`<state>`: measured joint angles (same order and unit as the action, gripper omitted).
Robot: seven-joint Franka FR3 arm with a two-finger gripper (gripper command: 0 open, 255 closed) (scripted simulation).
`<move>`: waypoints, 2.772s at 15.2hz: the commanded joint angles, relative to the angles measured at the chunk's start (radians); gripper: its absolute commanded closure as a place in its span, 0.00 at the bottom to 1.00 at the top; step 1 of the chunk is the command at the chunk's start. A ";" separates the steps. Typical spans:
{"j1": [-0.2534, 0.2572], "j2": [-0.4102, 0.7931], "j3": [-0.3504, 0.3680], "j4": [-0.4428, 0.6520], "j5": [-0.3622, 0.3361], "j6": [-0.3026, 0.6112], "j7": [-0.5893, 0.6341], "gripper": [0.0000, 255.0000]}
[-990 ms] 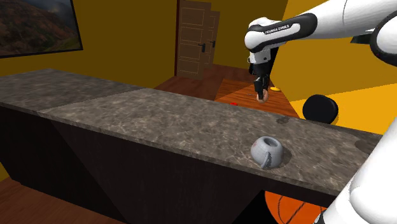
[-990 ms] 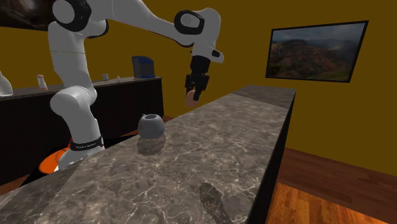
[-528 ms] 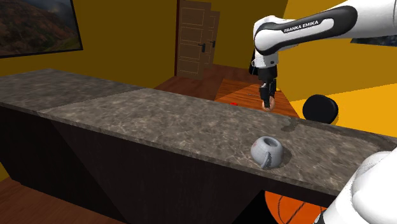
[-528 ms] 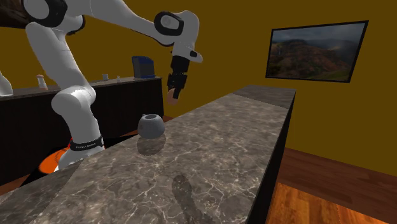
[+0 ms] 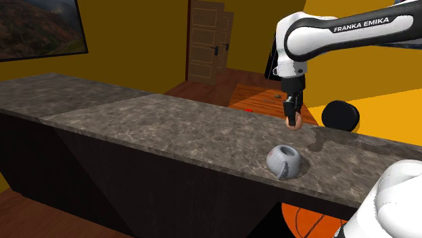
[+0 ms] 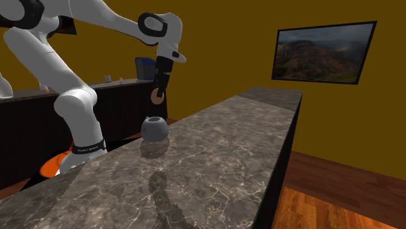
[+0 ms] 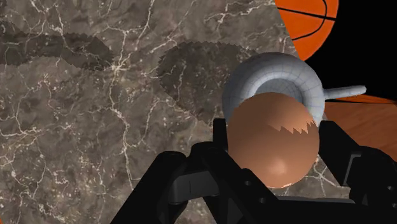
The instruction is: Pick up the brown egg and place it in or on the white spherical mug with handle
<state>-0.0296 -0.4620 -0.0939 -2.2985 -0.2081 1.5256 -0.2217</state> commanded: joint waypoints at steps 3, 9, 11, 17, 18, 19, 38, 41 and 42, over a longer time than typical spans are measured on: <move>0.025 -0.115 0.050 -0.101 0.039 -0.025 0.063 1.00; 0.025 -0.106 0.046 -0.175 0.036 0.057 0.074 1.00; 0.025 -0.101 0.045 -0.198 0.035 0.085 0.078 1.00; 0.024 -0.080 0.040 -0.262 0.031 0.169 0.088 1.00; 0.024 -0.080 0.040 -0.262 0.031 0.169 0.088 1.00; 0.024 -0.080 0.040 -0.262 0.031 0.169 0.088 1.00; 0.033 -0.056 0.056 -0.123 0.047 0.053 0.086 0.00; 0.033 -0.056 0.056 -0.123 0.047 0.053 0.086 0.00; 0.033 -0.056 0.056 -0.123 0.047 0.053 0.086 0.00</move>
<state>0.0033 -0.5184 -0.0381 -2.4217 -0.1607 1.5785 -0.1362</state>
